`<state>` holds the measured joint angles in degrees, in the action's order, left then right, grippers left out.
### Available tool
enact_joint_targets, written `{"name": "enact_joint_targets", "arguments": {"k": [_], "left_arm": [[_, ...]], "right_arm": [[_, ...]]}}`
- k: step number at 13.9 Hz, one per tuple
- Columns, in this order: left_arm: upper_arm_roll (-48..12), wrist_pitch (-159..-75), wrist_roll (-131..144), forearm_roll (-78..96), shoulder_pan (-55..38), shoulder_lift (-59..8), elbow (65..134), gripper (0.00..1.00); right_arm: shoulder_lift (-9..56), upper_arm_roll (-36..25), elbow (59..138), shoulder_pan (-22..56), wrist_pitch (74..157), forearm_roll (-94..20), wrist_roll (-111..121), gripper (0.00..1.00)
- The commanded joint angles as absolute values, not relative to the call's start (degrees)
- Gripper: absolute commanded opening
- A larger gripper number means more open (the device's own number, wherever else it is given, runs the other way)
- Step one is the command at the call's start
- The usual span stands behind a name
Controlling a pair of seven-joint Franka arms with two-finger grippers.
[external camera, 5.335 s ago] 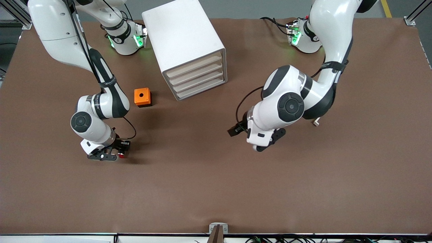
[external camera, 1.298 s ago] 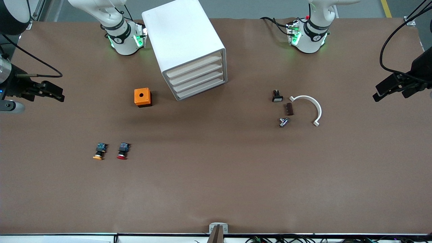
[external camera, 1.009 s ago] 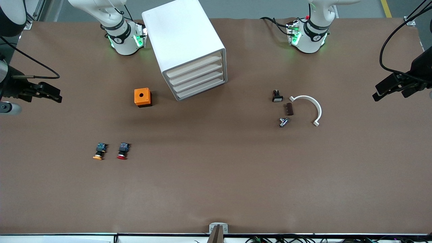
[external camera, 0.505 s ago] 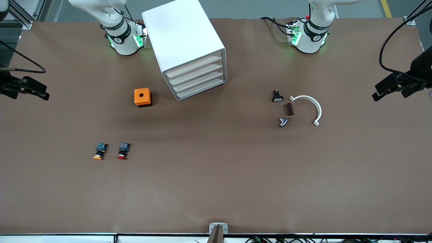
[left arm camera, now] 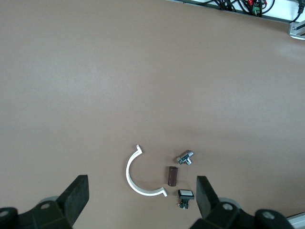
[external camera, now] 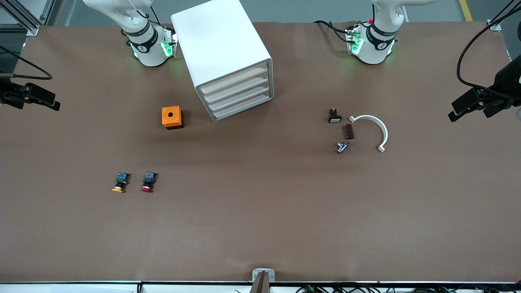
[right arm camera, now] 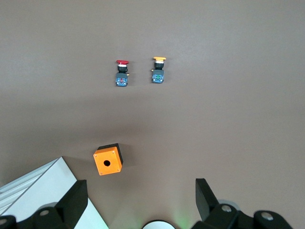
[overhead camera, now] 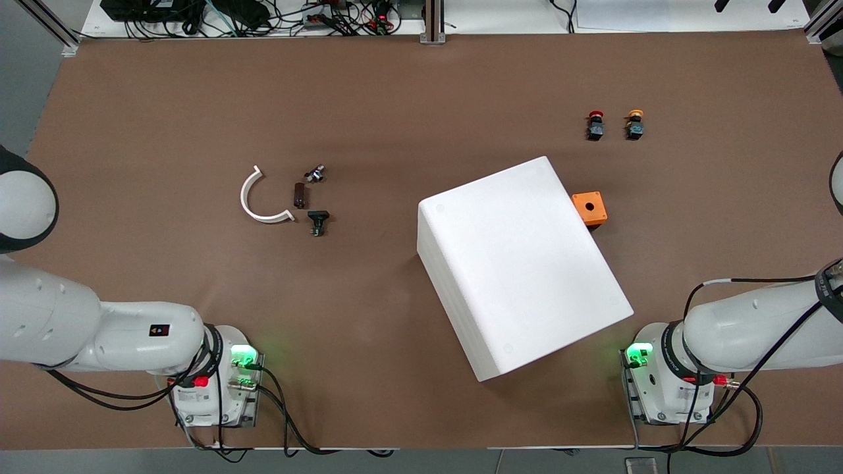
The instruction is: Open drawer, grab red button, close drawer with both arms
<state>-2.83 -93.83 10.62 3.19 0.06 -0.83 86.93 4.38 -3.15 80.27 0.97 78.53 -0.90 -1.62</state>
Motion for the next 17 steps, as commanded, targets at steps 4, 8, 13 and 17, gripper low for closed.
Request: {"name": "enact_joint_targets", "arguments": {"k": [4,8,13,17], "left_arm": [[-3.1,-92.7,10.8,1.7,-0.1,-0.7,86.1,0.99],[-3.1,-92.7,10.8,1.7,0.0,-0.7,86.1,0.99],[-3.1,-92.7,10.8,1.7,-0.1,-0.7,86.1,0.99],[-3.1,-92.7,10.8,1.7,-0.1,-0.7,86.1,0.99]], "right_arm": [[-0.1,-2.8,84.1,0.9,78.3,-1.7,-1.4,1.0],[-4.2,-3.0,89.6,0.5,81.0,-1.7,-1.5,1.0],[-7.6,-3.2,93.6,0.3,81.5,-2.7,-1.7,1.0],[-9.3,-3.3,96.1,0.4,84.1,-2.7,-1.7,1.0]]}}
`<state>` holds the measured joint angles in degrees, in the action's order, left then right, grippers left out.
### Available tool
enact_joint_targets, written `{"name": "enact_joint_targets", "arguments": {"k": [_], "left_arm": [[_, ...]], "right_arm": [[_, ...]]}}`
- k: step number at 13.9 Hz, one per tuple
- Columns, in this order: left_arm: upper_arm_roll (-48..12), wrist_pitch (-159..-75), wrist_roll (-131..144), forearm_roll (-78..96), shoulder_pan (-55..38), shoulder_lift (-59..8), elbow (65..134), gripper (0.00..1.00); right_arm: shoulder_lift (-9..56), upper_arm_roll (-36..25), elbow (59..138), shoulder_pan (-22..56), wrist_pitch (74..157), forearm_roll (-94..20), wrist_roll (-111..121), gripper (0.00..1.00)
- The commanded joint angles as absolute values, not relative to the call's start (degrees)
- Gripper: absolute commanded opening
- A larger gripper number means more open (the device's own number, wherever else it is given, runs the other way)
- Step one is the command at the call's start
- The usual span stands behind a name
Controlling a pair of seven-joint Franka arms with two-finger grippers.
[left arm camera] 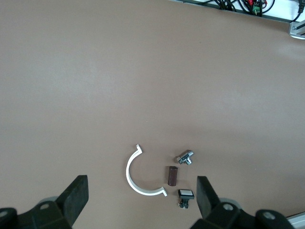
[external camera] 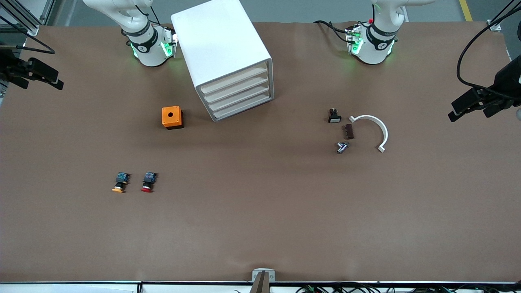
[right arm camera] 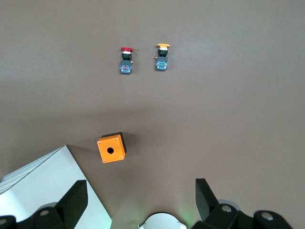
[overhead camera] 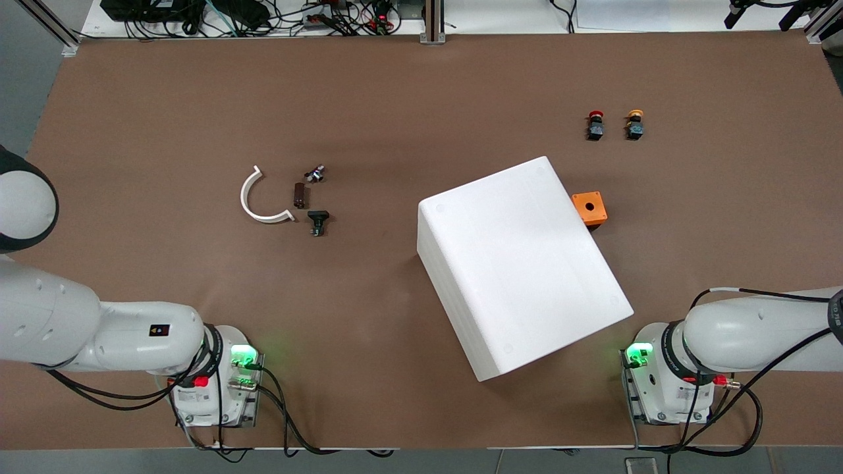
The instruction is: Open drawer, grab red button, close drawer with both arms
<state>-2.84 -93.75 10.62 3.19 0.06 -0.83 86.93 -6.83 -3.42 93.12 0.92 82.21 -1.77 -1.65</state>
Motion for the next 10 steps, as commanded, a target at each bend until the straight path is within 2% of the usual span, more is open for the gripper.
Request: {"name": "enact_joint_targets", "arguments": {"k": [1,10], "left_arm": [[-3.1,-92.7,10.8,1.7,-0.1,-0.7,86.1,0.99],[-3.1,-92.7,10.8,1.7,-0.1,-0.7,86.0,0.99]], "right_arm": [[-9.5,-3.3,96.3,0.4,84.9,-2.6,-1.7,1.0],[-10.5,-3.1,97.1,0.8,87.5,-1.9,-0.8,1.0]]}}
